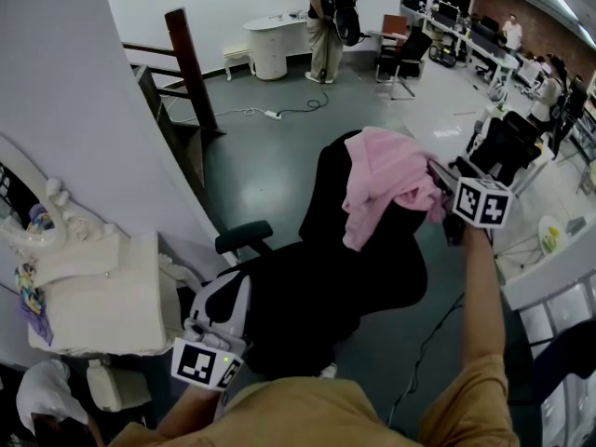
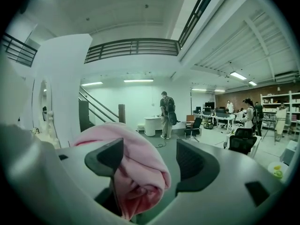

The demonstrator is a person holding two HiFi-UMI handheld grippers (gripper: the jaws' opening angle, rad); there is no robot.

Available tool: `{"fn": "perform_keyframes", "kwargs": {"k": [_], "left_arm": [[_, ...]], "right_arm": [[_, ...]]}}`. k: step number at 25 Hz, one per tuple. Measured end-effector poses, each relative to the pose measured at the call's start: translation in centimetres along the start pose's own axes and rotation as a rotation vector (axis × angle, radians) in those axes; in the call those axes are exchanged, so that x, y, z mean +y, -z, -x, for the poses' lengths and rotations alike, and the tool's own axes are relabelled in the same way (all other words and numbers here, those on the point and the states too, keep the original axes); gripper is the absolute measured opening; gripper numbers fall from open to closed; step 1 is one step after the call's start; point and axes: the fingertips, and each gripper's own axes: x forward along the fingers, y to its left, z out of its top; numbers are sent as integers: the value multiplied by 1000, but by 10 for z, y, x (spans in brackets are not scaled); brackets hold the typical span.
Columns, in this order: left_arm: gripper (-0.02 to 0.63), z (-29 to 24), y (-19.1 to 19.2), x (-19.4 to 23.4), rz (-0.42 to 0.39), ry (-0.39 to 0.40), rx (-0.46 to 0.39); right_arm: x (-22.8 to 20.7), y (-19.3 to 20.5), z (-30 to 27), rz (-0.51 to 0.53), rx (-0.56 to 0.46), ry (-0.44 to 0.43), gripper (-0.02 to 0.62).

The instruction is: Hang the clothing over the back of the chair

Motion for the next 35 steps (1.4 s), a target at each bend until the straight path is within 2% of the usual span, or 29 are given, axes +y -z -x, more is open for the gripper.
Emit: {"fn": "perform_keyframes", "kwargs": {"k": [11,17,29,35], "left_arm": [[4,1,-1,-3,7,12,-2],[5,4,-4,-8,9,35,-14],[4,13,-7,-23,27,87,-26],[5,18,-6,-34,38,126,-27]], "right_arm": [[-6,-6,24,-33,-47,14,315],[-5,-6,43,-16,-57,50,282],[4,35,89,-53,-50,76,234],[20,46,117,-72,-83,100,171]]}}
